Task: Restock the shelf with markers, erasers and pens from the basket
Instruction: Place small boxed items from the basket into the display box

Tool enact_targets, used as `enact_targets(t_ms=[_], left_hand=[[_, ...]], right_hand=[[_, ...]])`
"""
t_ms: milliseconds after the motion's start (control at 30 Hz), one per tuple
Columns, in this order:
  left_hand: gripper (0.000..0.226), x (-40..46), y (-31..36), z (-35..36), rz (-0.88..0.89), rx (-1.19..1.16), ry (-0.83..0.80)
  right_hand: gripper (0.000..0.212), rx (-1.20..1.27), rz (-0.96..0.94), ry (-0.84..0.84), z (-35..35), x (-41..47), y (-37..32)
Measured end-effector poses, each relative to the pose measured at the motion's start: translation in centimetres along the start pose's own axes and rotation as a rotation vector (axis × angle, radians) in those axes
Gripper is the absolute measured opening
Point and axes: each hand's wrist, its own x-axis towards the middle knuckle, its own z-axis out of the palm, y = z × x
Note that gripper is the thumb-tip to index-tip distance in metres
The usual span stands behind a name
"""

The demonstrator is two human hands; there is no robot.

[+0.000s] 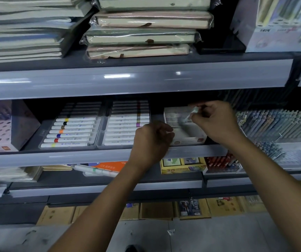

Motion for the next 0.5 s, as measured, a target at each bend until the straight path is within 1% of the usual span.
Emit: enact_targets(t_ms=[33,100,167,233,367,500], left_hand=[[0.007,-0.2,0.0,0.0,0.056,0.07,-0.012],[0.004,-0.4,0.1,-0.1,0.144,0.139,-0.023],[0.006,-0.6,0.1,0.0,0.184,0.177,-0.019],[0.011,-0.6,0.0,0.0,0.198,0.202,-0.017],[0.013,-0.7,0.1,0.1,0.204,0.204,-0.026],[0.014,-0.7,0.1,0.1,0.194,0.195,-0.025]], right_hand=[[0.031,-0.058,-0.007,-0.014,0.0,0.2,0.3],[0.03,-0.185,-0.028,-0.053,-0.1,0.6,0.9],[0.021,-0.33,-0.073,-0.098,-0.1,1.1,1.4],[0.019,-0.42,-0.12,-0.136,0.0,1.5,1.8],[0.033,-0.5,-0.214,-0.214,-0.2,2.0,2.0],[0.033,-0.591,-0.282,-0.316,-0.4,2.4,2.2]])
